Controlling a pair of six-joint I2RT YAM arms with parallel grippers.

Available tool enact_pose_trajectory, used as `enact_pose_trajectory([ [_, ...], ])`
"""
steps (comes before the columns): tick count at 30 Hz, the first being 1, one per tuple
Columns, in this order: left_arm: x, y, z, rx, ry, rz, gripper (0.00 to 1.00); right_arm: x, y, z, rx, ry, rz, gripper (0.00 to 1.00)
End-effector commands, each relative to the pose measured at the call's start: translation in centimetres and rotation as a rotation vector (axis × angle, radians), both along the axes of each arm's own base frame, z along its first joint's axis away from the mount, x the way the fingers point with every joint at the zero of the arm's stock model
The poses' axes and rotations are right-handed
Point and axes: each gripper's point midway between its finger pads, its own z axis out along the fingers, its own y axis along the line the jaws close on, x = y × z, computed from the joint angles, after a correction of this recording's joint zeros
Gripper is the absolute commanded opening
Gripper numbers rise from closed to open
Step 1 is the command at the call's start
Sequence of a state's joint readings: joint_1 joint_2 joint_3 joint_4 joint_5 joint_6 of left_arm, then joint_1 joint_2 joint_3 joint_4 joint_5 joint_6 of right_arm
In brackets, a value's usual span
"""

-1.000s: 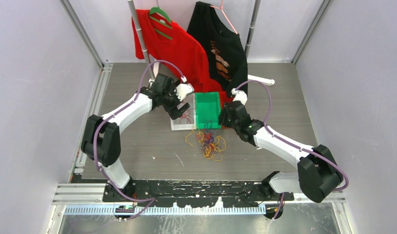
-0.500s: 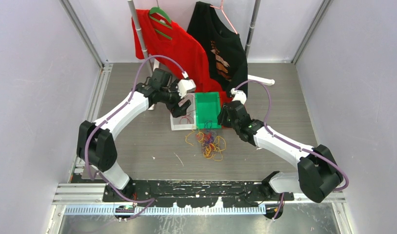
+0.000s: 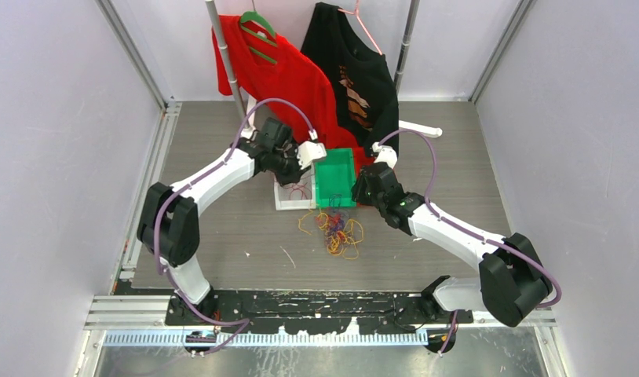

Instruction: Untangle the cables

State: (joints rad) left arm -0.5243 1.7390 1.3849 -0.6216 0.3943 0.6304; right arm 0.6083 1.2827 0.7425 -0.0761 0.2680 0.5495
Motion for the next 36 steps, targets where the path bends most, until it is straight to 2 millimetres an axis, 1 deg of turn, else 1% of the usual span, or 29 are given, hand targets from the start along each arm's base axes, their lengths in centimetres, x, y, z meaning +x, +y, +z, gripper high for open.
enact_pose_trajectory([
  [1,4.6,-0.3,1.7,-0.023,-0.186,0.102,0.08,0.8,0.2,2.6,0.059,-0.076,-0.021,0.32],
  [3,5.9,-0.3,1.8,-0.031,-0.216,0.156,0.0,0.7,0.2,2.5,0.058,-0.073,-0.023,0.31],
  [5,6.9,-0.2,1.8,-0.033,-0.237,0.205,0.0,0.7,0.2,2.5,0.061,-0.075,-0.023,0.3],
  [7,7.2,-0.2,1.4,-0.03,-0.232,0.228,0.0,0.6,0.1,2.4,0.061,-0.074,-0.022,0.29],
  [12,7.2,0.4,-1.5,0.018,-0.188,0.255,0.0,0.5,0.0,2.1,0.057,-0.07,-0.024,0.28],
  [16,6.8,0.6,-4.6,0.066,-0.153,0.255,0.0,0.6,0.1,1.9,0.055,-0.066,-0.023,0.26],
  [18,6.4,0.5,-5.9,0.085,-0.141,0.25,0.0,0.6,0.1,1.8,0.055,-0.066,-0.023,0.26],
  [21,5.6,0.1,-6.9,0.091,-0.12,0.237,0.0,0.6,0.1,1.8,0.055,-0.066,-0.021,0.25],
  [23,5.2,-0.1,-6.5,0.083,-0.118,0.227,0.0,0.6,0.1,1.8,0.054,-0.065,-0.021,0.25],
  [24,5.0,-0.2,-5.9,0.075,-0.115,0.225,0.05,0.6,0.2,1.8,0.054,-0.063,-0.018,0.25],
  [25,4.9,-0.3,-4.9,0.067,-0.113,0.223,0.14,0.6,0.2,1.8,0.056,-0.062,-0.017,0.25],
  [27,4.0,-0.5,-2.8,0.046,-0.097,0.197,0.45,0.7,0.4,1.8,0.057,-0.062,-0.014,0.25],
  [28,3.5,-0.5,-1.5,0.032,-0.093,0.184,0.55,0.7,0.4,1.7,0.057,-0.061,-0.013,0.25],
  [29,3.0,-0.4,-0.3,0.016,-0.088,0.176,0.64,0.8,0.5,1.7,0.059,-0.061,-0.011,0.25],
  [31,2.2,-0.4,2.4,-0.035,-0.09,0.158,0.78,0.9,0.7,1.7,0.064,-0.06,-0.008,0.25],
  [32,1.8,-0.4,3.6,-0.057,-0.09,0.148,0.83,0.9,0.8,1.6,0.066,-0.059,-0.008,0.25],
  [34,0.9,0.1,5.5,-0.081,-0.065,0.133,0.9,1.0,0.9,1.4,0.065,-0.055,-0.008,0.25],
  [35,0.6,0.2,6.3,-0.096,-0.049,0.128,0.92,1.1,0.9,1.4,0.065,-0.054,-0.008,0.25],
  [36,0.8,0.6,7.2,-0.112,-0.045,0.134,0.93,1.2,0.9,1.2,0.061,-0.052,-0.008,0.25],
])
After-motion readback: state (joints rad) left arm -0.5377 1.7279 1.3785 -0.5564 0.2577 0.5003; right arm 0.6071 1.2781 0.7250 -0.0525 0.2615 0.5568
